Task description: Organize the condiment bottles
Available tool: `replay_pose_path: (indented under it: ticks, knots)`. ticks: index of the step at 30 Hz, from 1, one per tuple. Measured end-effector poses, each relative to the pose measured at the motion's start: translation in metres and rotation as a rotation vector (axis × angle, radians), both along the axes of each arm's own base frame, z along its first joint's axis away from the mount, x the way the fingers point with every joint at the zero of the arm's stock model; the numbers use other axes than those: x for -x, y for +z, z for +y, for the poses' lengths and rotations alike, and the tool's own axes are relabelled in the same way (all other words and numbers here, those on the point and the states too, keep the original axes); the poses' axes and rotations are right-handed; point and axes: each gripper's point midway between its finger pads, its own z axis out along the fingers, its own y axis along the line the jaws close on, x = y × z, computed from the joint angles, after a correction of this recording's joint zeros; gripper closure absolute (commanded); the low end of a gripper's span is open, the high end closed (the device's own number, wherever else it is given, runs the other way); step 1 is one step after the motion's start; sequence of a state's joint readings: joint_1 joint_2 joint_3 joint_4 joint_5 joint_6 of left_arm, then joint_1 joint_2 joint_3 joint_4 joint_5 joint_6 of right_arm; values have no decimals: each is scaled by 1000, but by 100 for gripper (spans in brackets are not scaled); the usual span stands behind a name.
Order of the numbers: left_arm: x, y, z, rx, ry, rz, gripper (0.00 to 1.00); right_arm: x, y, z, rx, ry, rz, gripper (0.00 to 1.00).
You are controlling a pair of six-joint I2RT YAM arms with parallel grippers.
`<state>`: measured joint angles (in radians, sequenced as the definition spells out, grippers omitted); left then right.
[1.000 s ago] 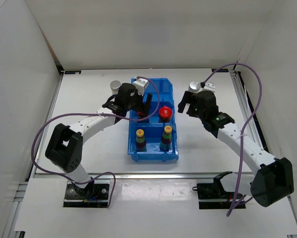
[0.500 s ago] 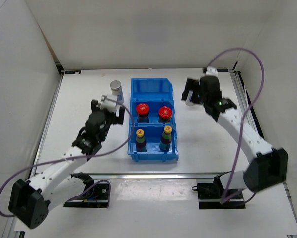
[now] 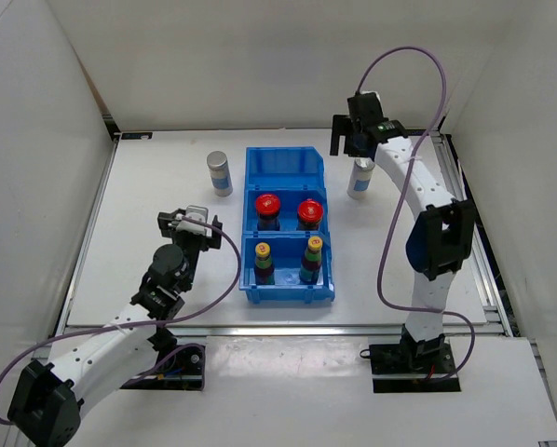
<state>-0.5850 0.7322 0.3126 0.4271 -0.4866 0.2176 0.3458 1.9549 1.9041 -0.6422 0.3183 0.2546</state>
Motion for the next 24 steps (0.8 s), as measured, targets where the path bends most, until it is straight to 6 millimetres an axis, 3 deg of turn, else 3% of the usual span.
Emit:
replay_pose_path:
  ticks: [16, 19, 20, 21, 22, 23, 24]
  knots:
    - [3, 15, -5, 38, -18, -55, 0, -5, -63, -32, 82, -84, 153, 1]
    - [3, 15, -5, 39, -18, -57, 0, -6, -78, -37, 80, -102, 184, 16]
    - [3, 16, -5, 40, -18, -58, 0, -6, -81, -39, 80, -106, 189, 35]
    - [3, 16, -5, 41, -18, -59, 0, -6, -82, -40, 80, -108, 193, 42]
    - [2, 16, -5, 41, -18, -59, 0, -6, -83, -39, 74, -109, 197, 56]
    - [2, 16, -5, 42, -18, -60, 0, -6, -83, -40, 67, -117, 196, 57]
    - [2, 16, -5, 42, -18, -60, 0, -6, -83, -41, 66, -119, 196, 67]
